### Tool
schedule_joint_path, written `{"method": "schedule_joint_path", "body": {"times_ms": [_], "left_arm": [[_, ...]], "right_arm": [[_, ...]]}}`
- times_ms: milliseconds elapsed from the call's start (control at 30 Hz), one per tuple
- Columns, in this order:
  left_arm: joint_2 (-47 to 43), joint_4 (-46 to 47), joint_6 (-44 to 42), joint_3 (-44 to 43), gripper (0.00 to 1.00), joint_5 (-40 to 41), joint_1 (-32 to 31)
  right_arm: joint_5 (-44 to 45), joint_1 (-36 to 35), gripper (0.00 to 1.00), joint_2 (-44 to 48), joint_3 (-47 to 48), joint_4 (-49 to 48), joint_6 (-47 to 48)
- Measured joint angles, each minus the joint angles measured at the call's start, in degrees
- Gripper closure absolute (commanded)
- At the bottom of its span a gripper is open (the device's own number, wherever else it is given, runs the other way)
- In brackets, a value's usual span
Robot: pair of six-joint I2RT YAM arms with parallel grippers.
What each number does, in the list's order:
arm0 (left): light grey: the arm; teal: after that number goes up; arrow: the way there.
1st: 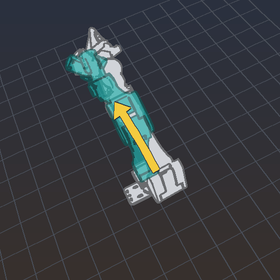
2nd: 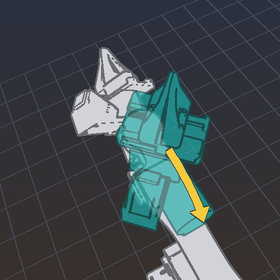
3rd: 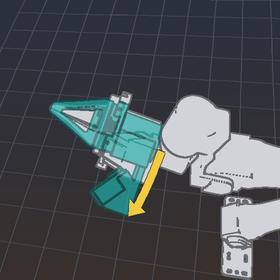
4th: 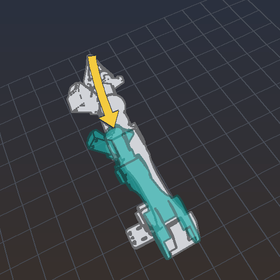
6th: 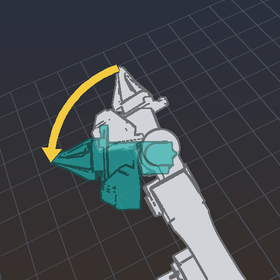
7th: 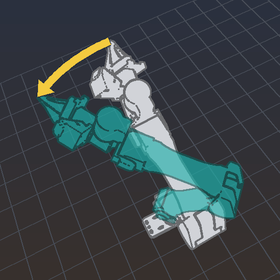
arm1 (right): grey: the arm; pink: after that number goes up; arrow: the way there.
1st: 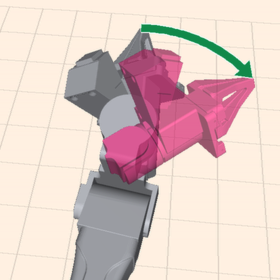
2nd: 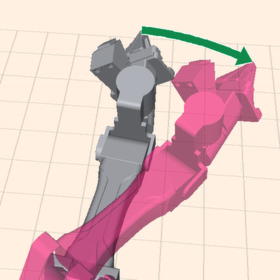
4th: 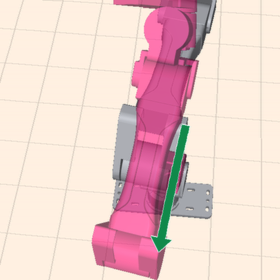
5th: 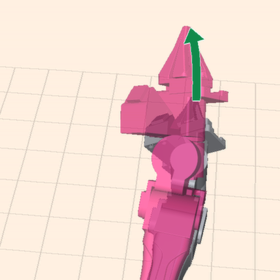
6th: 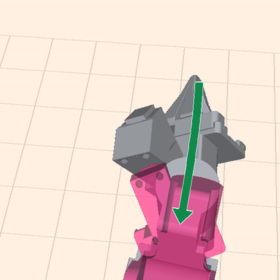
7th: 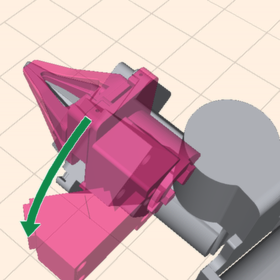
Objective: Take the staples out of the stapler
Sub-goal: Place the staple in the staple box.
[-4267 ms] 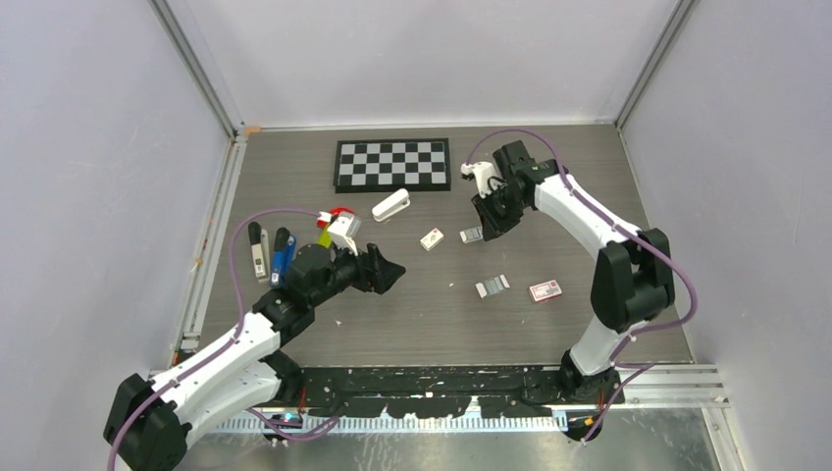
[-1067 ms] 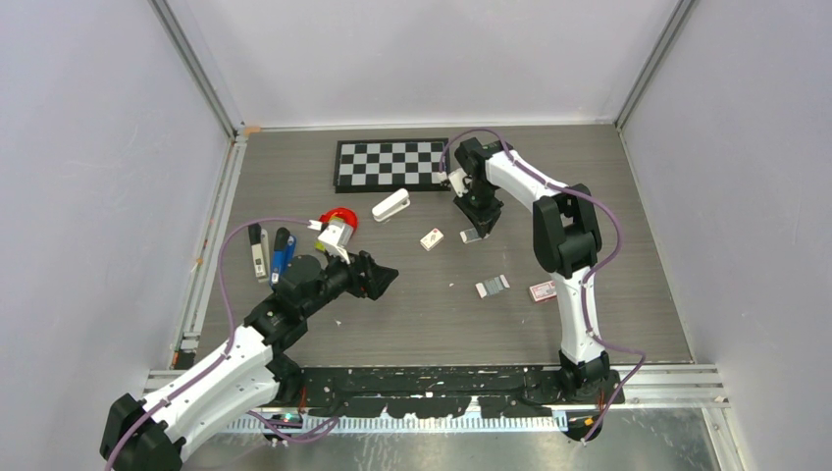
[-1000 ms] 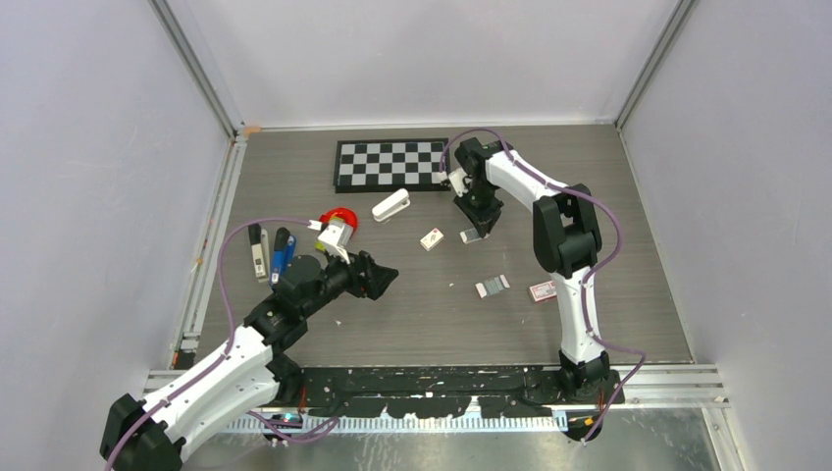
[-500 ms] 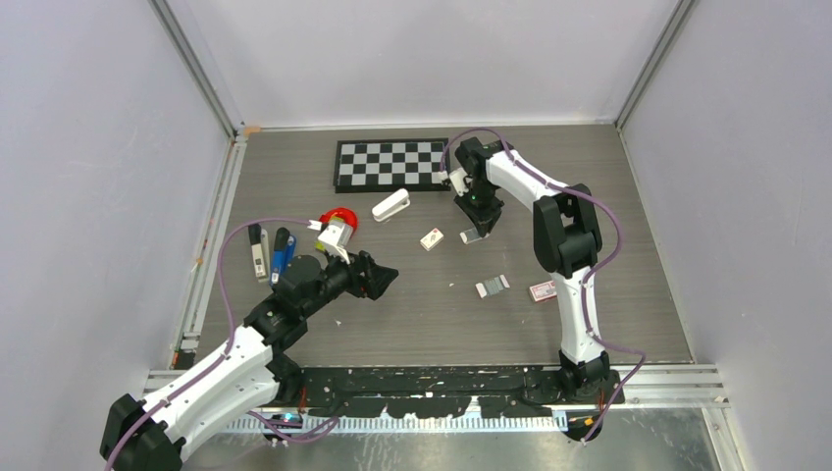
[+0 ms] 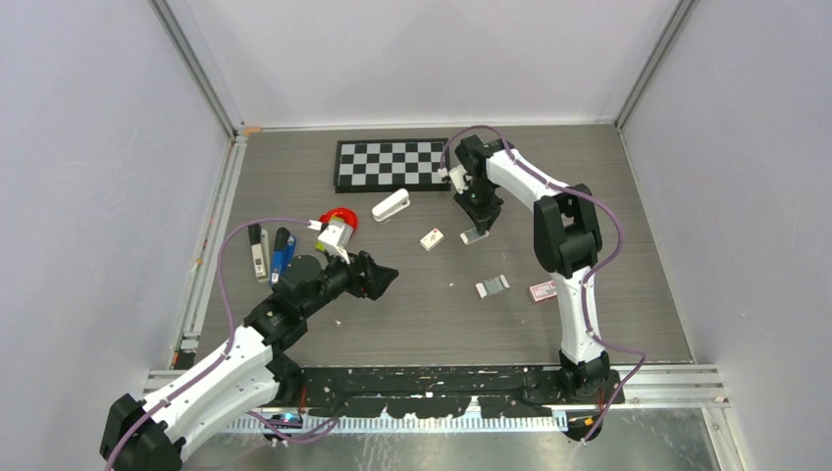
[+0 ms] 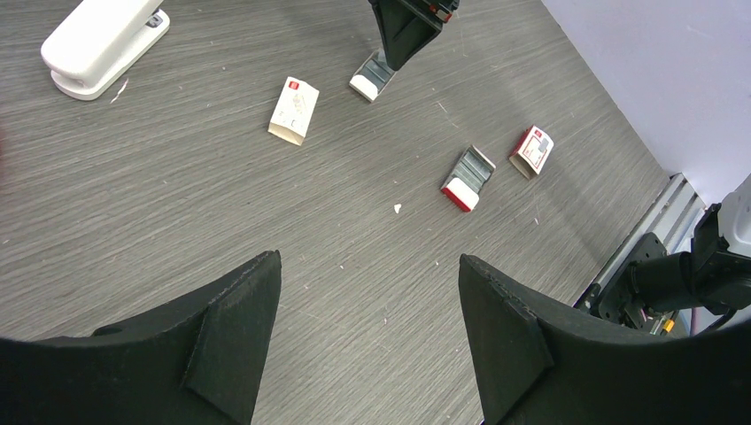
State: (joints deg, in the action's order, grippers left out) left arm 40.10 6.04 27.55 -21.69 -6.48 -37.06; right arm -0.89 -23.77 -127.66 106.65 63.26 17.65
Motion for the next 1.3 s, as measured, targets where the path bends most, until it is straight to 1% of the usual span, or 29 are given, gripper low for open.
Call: {"method": "schedule_joint_path", "body": {"times_ms": [900, 1300], "left_arm": [[0.0, 0.02, 0.0, 0.0, 0.25, 0.0, 0.0], [0.0, 0.0, 0.0, 0.0, 0.25, 0.02, 0.0]], "right_arm": [[0.0, -0.2, 0.77, -0.76, 0.52, -0.02, 0.0], [2.19, -0.61, 0.77, -0.76, 0.61, -0.09, -0.02]]}}
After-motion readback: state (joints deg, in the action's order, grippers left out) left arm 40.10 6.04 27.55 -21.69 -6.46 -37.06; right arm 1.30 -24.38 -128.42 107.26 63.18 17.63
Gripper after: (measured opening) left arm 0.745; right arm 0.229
